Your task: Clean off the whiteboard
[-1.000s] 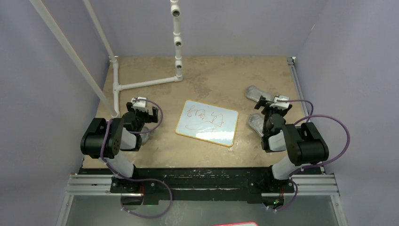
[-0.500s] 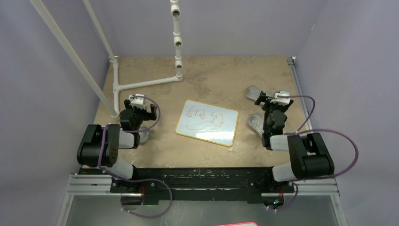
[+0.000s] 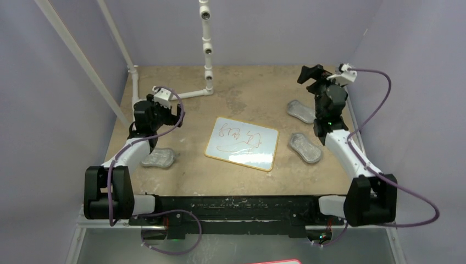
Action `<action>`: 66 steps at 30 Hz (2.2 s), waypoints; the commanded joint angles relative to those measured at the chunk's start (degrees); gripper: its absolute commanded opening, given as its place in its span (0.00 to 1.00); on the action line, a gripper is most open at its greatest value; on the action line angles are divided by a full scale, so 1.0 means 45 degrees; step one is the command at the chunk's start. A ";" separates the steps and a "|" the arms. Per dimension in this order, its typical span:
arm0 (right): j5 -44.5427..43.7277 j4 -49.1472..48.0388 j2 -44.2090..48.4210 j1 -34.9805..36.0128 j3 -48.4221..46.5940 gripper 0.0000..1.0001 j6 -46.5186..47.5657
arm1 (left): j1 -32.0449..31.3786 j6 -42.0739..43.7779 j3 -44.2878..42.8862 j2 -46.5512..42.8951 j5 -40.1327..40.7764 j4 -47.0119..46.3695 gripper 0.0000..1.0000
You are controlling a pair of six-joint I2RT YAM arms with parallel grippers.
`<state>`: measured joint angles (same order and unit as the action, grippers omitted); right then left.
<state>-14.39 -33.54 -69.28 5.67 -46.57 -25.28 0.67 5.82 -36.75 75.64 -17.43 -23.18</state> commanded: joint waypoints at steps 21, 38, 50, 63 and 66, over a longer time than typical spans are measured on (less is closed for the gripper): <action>0.0587 1.2255 -1.0373 0.0027 -0.9506 0.76 -0.1757 | -0.1613 0.1529 -0.2997 0.2387 0.1557 0.5622 0.97; 0.1349 1.2461 -1.1293 0.0018 -1.0313 0.54 -0.1818 | -0.1677 0.1743 -0.2868 0.2469 0.1703 0.5762 0.87; 0.1816 1.2782 -1.2055 0.0027 -1.0909 0.18 -0.1860 | -0.1691 0.1529 -0.3212 0.2210 0.0987 0.6440 0.76; 0.1795 1.2197 -0.8939 0.1220 -0.9453 0.00 -0.2444 | -0.1758 0.0563 -0.3592 0.1229 -0.0319 0.6917 0.73; 0.2150 1.1879 -0.7712 0.1936 -0.8873 0.00 -0.2846 | -0.1783 0.0272 -0.4145 0.0839 -0.0847 0.7285 0.78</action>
<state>-6.42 22.74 -113.03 10.07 -88.31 -35.42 -6.81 9.89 -50.52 83.22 -16.43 8.56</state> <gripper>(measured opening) 0.007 0.744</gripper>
